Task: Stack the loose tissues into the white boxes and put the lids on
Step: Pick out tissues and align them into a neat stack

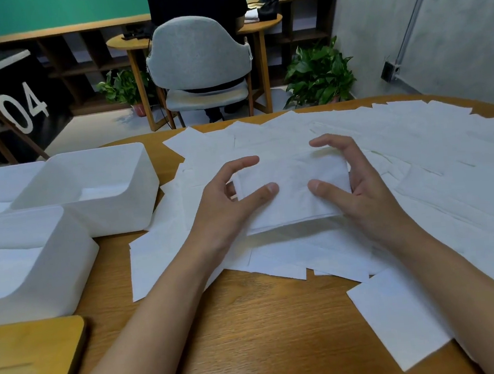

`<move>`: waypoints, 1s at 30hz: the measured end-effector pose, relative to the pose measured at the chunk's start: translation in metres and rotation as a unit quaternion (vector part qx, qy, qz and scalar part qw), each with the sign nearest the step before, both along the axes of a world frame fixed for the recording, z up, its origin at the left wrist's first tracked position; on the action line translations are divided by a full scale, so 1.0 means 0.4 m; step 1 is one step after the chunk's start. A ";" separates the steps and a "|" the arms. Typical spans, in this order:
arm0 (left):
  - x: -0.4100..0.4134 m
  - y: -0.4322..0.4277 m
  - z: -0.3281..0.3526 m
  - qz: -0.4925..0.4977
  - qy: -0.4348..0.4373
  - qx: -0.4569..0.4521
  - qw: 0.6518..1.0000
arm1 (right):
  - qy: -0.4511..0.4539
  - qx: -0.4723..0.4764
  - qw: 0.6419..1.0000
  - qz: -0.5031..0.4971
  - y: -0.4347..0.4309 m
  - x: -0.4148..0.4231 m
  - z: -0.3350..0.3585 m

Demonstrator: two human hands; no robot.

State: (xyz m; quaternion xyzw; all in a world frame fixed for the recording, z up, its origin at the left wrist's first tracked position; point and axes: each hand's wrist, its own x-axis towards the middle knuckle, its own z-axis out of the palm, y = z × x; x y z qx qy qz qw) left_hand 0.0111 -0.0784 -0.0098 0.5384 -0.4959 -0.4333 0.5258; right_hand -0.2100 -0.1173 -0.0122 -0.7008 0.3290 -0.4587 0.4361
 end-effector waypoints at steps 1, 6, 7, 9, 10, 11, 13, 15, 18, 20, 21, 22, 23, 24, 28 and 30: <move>0.000 0.002 0.000 0.008 -0.007 -0.012 1.000 | 0.014 0.003 1.000 -0.001 -0.002 -0.004 -0.001; 0.002 -0.008 -0.016 0.052 -0.076 -0.084 0.992 | 0.056 0.040 0.998 -0.014 -0.013 -0.006 -0.016; 0.005 -0.011 -0.023 0.070 -0.104 -0.104 0.987 | 0.045 0.044 0.997 -0.037 -0.017 -0.007 -0.019; 0.015 -0.017 -0.037 0.076 -0.197 -0.152 0.966 | 0.030 0.044 0.995 -0.082 -0.029 -0.016 -0.026; 0.021 -0.019 -0.045 0.050 -0.247 -0.175 0.952 | 0.024 0.046 0.994 -0.097 -0.035 -0.022 -0.028; 0.026 -0.021 -0.053 0.009 -0.294 -0.191 0.936 | 0.018 0.049 0.993 -0.107 -0.039 -0.026 -0.029; 0.026 -0.022 -0.069 -0.090 -0.380 -0.186 0.902 | 0.014 0.052 0.992 -0.117 -0.042 -0.028 -0.029; 0.017 -0.023 -0.082 -0.147 -0.433 -0.158 0.875 | 0.022 0.049 0.991 -0.123 -0.042 -0.026 -0.030; 0.018 -0.024 -0.081 -0.127 -0.438 -0.159 0.876 | 0.028 0.048 0.990 -0.127 -0.043 -0.025 -0.033; 0.024 -0.025 -0.079 -0.102 -0.444 -0.169 0.874 | 0.027 0.051 0.990 -0.129 -0.044 -0.027 -0.034; 0.027 -0.025 -0.079 -0.091 -0.448 -0.171 0.873 | 0.028 0.052 0.990 -0.129 -0.043 -0.026 -0.034; 0.027 -0.024 -0.080 -0.084 -0.450 -0.167 0.873 | 0.029 0.051 0.990 -0.130 -0.043 -0.025 -0.034; 0.026 -0.023 -0.081 -0.081 -0.455 -0.161 0.872 | 0.031 0.049 0.990 -0.130 -0.043 -0.024 -0.034; 0.023 -0.022 -0.081 -0.079 -0.462 -0.158 0.869 | 0.033 0.048 0.990 -0.131 -0.043 -0.023 -0.034; 0.013 -0.014 -0.074 -0.042 -0.488 -0.183 0.852 | 0.040 0.047 0.991 -0.121 -0.044 -0.021 -0.033; 0.010 -0.009 -0.068 -0.017 -0.488 -0.213 0.846 | 0.044 0.039 0.992 -0.107 -0.043 -0.023 -0.032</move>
